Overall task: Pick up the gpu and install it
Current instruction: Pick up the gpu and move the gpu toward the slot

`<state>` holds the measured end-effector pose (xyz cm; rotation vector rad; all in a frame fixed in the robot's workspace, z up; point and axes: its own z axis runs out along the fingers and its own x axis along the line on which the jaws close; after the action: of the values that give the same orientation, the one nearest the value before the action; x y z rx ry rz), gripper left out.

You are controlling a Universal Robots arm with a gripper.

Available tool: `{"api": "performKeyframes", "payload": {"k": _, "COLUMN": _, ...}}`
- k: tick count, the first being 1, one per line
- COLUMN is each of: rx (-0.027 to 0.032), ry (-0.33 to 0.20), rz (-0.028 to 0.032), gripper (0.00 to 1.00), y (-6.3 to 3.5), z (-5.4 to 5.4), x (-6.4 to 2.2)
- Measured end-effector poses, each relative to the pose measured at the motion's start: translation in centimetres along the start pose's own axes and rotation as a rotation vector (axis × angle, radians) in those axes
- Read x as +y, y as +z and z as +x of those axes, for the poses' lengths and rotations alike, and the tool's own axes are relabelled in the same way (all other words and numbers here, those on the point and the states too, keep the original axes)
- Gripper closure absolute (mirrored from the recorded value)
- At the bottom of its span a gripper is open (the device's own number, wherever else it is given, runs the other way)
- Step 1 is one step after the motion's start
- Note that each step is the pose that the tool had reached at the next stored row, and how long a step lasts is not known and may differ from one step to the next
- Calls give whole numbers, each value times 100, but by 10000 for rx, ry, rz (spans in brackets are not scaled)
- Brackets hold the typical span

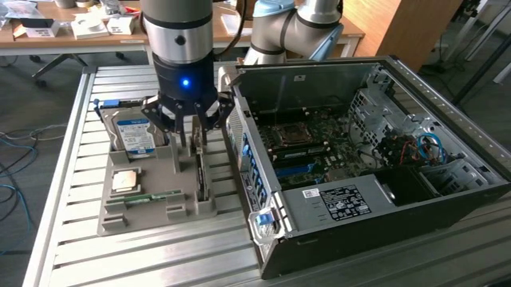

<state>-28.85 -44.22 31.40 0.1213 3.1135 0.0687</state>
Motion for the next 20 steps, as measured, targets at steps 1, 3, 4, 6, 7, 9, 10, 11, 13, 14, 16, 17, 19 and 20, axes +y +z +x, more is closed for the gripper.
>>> {"api": "performKeyframes", "payload": {"k": 1, "rx": 0, "ry": 0, "rz": 0, "gripper": 58, "y": 14, "z": 0, "x": -1}}
{"api": "performKeyframes", "payload": {"k": 3, "rx": -1, "ry": 0, "rz": -1, "gripper": 58, "y": 35, "z": 1, "x": -1}}
{"api": "performKeyframes", "payload": {"k": 4, "rx": -1, "ry": 0, "rz": -1, "gripper": 58, "y": 45, "z": 1, "x": -2}}
{"api": "performKeyframes", "payload": {"k": 6, "rx": 0, "ry": 1, "rz": 1, "gripper": 58, "y": 58, "z": 0, "x": -2}}
{"api": "performKeyframes", "payload": {"k": 7, "rx": 1, "ry": 2, "rz": 1, "gripper": 58, "y": 59, "z": 0, "x": -2}}
{"api": "performKeyframes", "payload": {"k": 9, "rx": 2, "ry": 1, "rz": 1, "gripper": 58, "y": 60, "z": -1, "x": -2}}
{"api": "performKeyframes", "payload": {"k": 10, "rx": -2, "ry": -1, "rz": -2, "gripper": 58, "y": 62, "z": -9, "x": -2}}
{"api": "performKeyframes", "payload": {"k": 11, "rx": -2, "ry": -2, "rz": -2, "gripper": 58, "y": 63, "z": -22, "x": -1}}
{"api": "performKeyframes", "payload": {"k": 13, "rx": -1, "ry": 0, "rz": -2, "gripper": 58, "y": 63, "z": -40, "x": 1}}
{"api": "performKeyframes", "payload": {"k": 14, "rx": -1, "ry": 1, "rz": -1, "gripper": 58, "y": 63, "z": -40, "x": 0}}
{"api": "performKeyframes", "payload": {"k": 16, "rx": -1, "ry": 1, "rz": -1, "gripper": 58, "y": 63, "z": -40, "x": 1}}
{"api": "performKeyframes", "payload": {"k": 17, "rx": -1, "ry": 1, "rz": -1, "gripper": 58, "y": 68, "z": -40, "x": 1}}
{"api": "performKeyframes", "payload": {"k": 19, "rx": 0, "ry": 0, "rz": 0, "gripper": 58, "y": 91, "z": -40, "x": -1}}
{"api": "performKeyframes", "payload": {"k": 20, "rx": 0, "ry": 0, "rz": -1, "gripper": 58, "y": 108, "z": -39, "x": -1}}
